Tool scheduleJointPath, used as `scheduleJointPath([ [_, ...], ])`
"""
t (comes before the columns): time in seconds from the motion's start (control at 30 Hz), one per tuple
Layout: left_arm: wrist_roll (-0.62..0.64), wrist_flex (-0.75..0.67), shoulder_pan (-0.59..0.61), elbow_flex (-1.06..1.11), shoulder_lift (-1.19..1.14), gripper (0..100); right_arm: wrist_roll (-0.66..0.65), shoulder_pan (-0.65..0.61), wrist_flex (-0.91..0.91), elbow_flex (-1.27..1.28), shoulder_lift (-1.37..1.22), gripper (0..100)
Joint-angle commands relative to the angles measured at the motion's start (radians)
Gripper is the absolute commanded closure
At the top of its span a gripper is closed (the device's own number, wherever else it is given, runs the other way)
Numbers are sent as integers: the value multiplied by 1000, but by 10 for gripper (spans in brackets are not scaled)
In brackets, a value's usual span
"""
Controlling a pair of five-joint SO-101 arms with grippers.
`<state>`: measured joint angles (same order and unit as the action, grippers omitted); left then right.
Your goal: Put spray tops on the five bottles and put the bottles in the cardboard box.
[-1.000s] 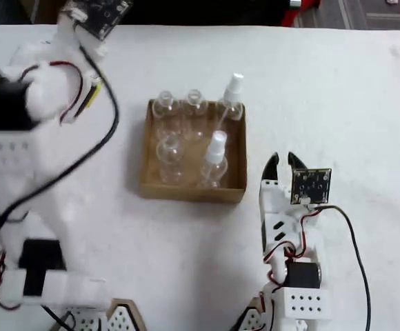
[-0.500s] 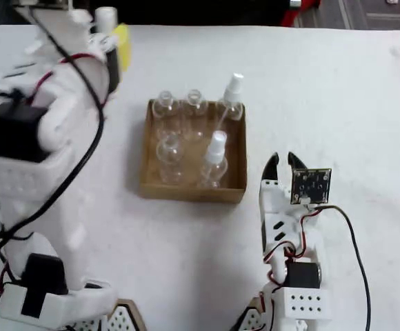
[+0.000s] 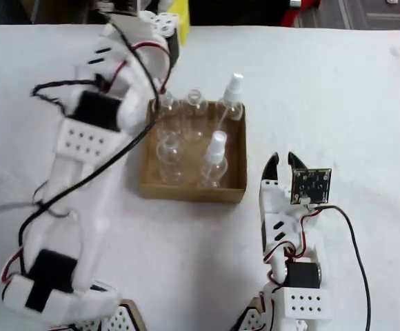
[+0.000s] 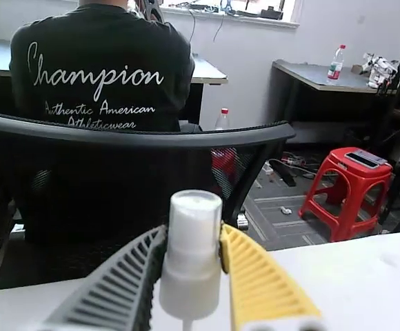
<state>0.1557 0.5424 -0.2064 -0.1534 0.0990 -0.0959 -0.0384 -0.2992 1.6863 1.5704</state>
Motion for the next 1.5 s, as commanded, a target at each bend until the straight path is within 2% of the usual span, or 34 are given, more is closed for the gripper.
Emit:
scheduleJointPath([
  [0.0, 11, -155, -13, -11, -65, 979, -11, 5, 22, 9, -1, 921],
  [0.23, 9, -161, -28, -52, -145, 979, -11, 5, 22, 9, -1, 921],
  [1.03, 9, -163, -56, -49, -183, 979, -11, 4, 22, 9, -1, 921],
  [1.2, 6, -221, -48, -44, -231, 979, -11, 4, 22, 9, -1, 921],
  [1.47, 9, -189, -48, -38, -237, 979, -11, 5, 24, 9, -1, 921],
])
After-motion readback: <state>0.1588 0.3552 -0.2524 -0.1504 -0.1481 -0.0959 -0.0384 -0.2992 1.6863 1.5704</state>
